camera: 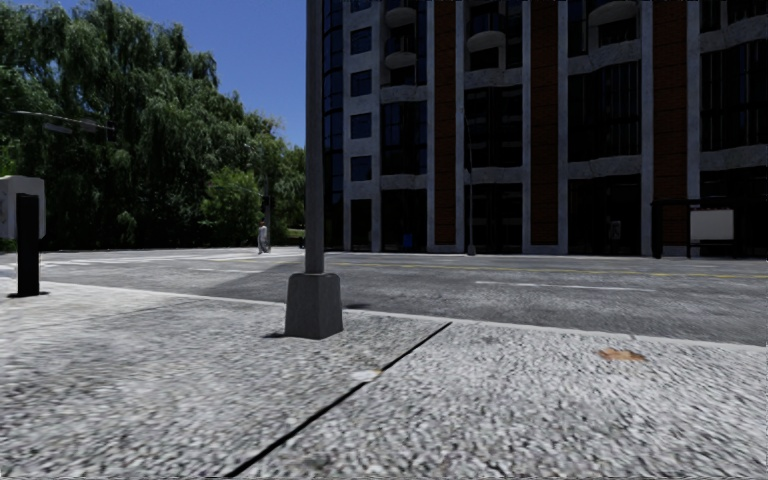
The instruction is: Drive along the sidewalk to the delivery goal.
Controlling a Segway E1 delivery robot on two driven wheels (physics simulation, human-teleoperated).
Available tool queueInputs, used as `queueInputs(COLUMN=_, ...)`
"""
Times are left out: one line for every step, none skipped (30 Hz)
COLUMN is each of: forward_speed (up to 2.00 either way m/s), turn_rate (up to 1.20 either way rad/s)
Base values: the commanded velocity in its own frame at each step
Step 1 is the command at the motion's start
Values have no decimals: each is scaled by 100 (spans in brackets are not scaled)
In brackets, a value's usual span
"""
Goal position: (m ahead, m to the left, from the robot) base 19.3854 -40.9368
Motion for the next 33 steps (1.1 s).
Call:
queueInputs(forward_speed=194, turn_rate=82)
queueInputs(forward_speed=194, turn_rate=83)
queueInputs(forward_speed=194, turn_rate=84)
queueInputs(forward_speed=194, turn_rate=84)
queueInputs(forward_speed=194, turn_rate=86)
queueInputs(forward_speed=194, turn_rate=86)
queueInputs(forward_speed=194, turn_rate=87)
queueInputs(forward_speed=194, turn_rate=87)
queueInputs(forward_speed=195, turn_rate=87)
queueInputs(forward_speed=195, turn_rate=87)
queueInputs(forward_speed=195, turn_rate=88)
queueInputs(forward_speed=195, turn_rate=88)
queueInputs(forward_speed=195, turn_rate=88)
queueInputs(forward_speed=195, turn_rate=88)
queueInputs(forward_speed=195, turn_rate=88)
queueInputs(forward_speed=195, turn_rate=88)
queueInputs(forward_speed=195, turn_rate=88)
queueInputs(forward_speed=195, turn_rate=88)
queueInputs(forward_speed=195, turn_rate=88)
queueInputs(forward_speed=195, turn_rate=88)
queueInputs(forward_speed=195, turn_rate=88)
queueInputs(forward_speed=195, turn_rate=88)
queueInputs(forward_speed=195, turn_rate=88)
queueInputs(forward_speed=195, turn_rate=88)
queueInputs(forward_speed=195, turn_rate=88)
queueInputs(forward_speed=195, turn_rate=88)
queueInputs(forward_speed=195, turn_rate=88)
queueInputs(forward_speed=195, turn_rate=88)
queueInputs(forward_speed=195, turn_rate=88)
queueInputs(forward_speed=195, turn_rate=88)
queueInputs(forward_speed=195, turn_rate=88)
queueInputs(forward_speed=195, turn_rate=88)
queueInputs(forward_speed=195, turn_rate=88)
